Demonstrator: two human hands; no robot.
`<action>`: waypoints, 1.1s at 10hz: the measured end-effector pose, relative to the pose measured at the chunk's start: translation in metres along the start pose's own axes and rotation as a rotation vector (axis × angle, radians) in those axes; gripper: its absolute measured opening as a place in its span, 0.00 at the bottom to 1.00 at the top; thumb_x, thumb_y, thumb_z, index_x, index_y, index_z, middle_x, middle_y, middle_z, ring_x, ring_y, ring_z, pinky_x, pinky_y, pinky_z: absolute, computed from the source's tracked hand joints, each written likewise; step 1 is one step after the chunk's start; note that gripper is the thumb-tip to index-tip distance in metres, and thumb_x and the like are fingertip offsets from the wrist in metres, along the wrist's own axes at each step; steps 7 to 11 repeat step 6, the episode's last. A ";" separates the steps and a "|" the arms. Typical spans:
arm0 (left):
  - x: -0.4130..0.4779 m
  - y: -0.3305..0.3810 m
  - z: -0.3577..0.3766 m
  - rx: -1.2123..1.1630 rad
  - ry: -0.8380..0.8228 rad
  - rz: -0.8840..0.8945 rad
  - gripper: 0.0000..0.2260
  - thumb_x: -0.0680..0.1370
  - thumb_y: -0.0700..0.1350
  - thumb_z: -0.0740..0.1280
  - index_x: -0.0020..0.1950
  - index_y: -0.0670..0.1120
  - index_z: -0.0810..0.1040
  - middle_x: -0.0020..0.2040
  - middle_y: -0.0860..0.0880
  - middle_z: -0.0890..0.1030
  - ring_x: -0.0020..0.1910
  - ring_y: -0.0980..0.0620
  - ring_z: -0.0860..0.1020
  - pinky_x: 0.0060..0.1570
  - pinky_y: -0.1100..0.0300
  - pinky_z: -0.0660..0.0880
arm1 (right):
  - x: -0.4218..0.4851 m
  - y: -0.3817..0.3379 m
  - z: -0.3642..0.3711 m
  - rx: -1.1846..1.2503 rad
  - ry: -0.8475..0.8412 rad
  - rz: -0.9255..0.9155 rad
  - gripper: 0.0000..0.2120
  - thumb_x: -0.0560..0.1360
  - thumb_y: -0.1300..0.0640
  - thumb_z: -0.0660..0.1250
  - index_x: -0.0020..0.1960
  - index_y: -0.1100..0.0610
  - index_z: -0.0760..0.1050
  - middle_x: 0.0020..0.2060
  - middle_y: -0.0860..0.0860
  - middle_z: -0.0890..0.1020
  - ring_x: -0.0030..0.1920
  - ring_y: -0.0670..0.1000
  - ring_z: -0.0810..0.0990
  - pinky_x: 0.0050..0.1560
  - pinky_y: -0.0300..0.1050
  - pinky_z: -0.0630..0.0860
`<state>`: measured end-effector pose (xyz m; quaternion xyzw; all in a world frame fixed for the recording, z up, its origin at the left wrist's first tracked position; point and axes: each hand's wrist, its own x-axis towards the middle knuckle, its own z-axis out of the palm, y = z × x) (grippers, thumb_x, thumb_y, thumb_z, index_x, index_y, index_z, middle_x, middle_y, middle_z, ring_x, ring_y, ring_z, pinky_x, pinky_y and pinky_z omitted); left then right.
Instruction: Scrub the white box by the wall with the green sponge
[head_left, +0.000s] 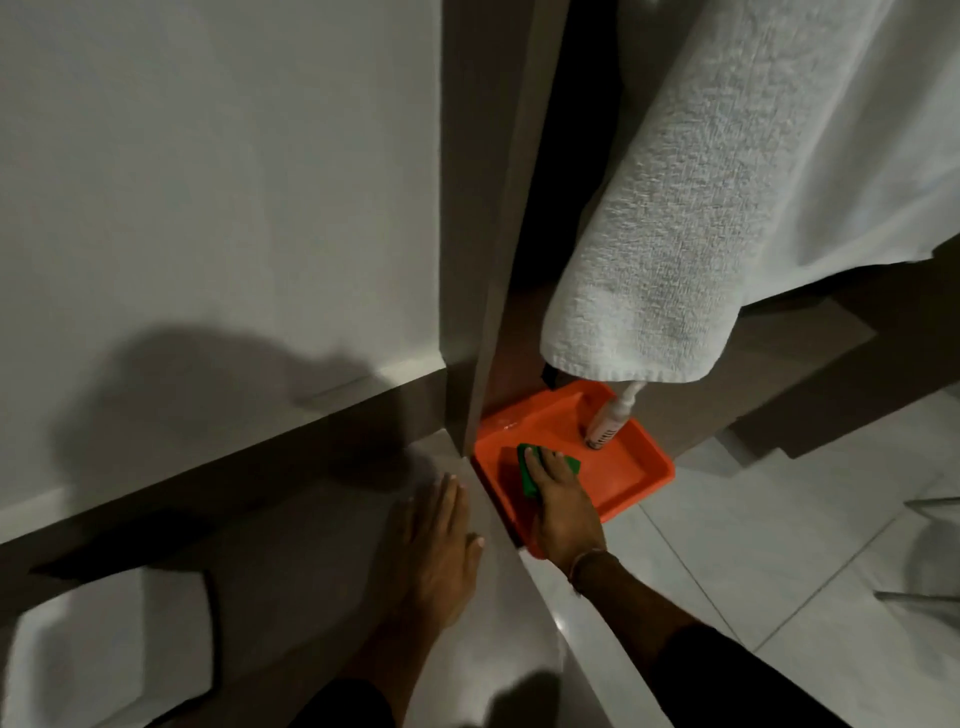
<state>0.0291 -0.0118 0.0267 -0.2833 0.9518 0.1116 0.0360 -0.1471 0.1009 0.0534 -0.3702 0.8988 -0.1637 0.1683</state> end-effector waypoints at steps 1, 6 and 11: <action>0.013 -0.002 0.035 -0.018 -0.011 -0.044 0.34 0.81 0.62 0.52 0.85 0.47 0.54 0.86 0.45 0.59 0.85 0.44 0.59 0.82 0.39 0.57 | 0.050 0.025 0.022 -0.166 -0.077 -0.044 0.31 0.82 0.57 0.57 0.83 0.51 0.52 0.82 0.56 0.56 0.82 0.61 0.52 0.82 0.55 0.52; -0.011 -0.007 0.013 0.018 0.142 -0.030 0.32 0.84 0.60 0.55 0.84 0.46 0.56 0.85 0.44 0.59 0.84 0.42 0.61 0.80 0.34 0.63 | 0.026 0.019 -0.001 -0.242 -0.134 -0.146 0.37 0.78 0.46 0.59 0.83 0.54 0.51 0.82 0.58 0.54 0.82 0.64 0.50 0.82 0.60 0.49; -0.011 -0.007 0.013 0.018 0.142 -0.030 0.32 0.84 0.60 0.55 0.84 0.46 0.56 0.85 0.44 0.59 0.84 0.42 0.61 0.80 0.34 0.63 | 0.026 0.019 -0.001 -0.242 -0.134 -0.146 0.37 0.78 0.46 0.59 0.83 0.54 0.51 0.82 0.58 0.54 0.82 0.64 0.50 0.82 0.60 0.49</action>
